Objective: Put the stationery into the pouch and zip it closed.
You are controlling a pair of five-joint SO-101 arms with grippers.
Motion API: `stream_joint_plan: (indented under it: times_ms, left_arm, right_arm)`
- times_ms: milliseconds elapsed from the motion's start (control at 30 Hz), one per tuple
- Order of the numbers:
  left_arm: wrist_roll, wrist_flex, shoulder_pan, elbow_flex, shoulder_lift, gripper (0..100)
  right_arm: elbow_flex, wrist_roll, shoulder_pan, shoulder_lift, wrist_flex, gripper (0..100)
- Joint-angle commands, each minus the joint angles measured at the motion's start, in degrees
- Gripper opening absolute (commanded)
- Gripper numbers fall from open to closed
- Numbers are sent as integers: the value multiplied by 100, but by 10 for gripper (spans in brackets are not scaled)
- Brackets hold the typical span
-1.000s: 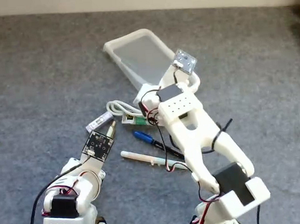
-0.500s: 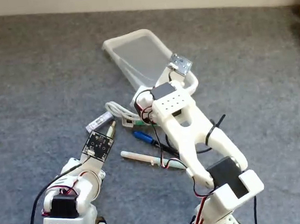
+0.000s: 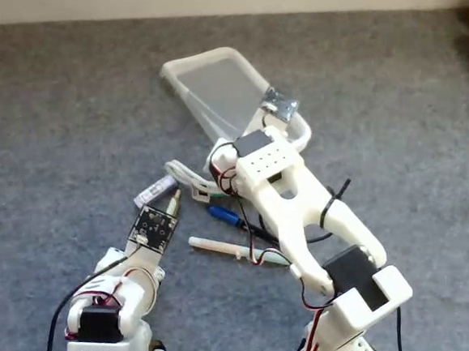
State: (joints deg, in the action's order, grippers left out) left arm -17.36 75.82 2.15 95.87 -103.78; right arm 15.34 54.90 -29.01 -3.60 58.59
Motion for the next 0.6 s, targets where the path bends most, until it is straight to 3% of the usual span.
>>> stream_joint_plan:
  times_ms: [0, 167, 567]
  left_arm:
    - [-26, 26, 57, 127, -75, 7]
    - [-26, 26, 57, 127, -75, 7]
    - [-26, 26, 57, 127, -75, 7]
  right_arm:
    - [-295, 35, -66, 66, 110, 196]
    - [-312, 26, -66, 66, 541, 195]
    - [-303, 62, -66, 48, 488, 195]
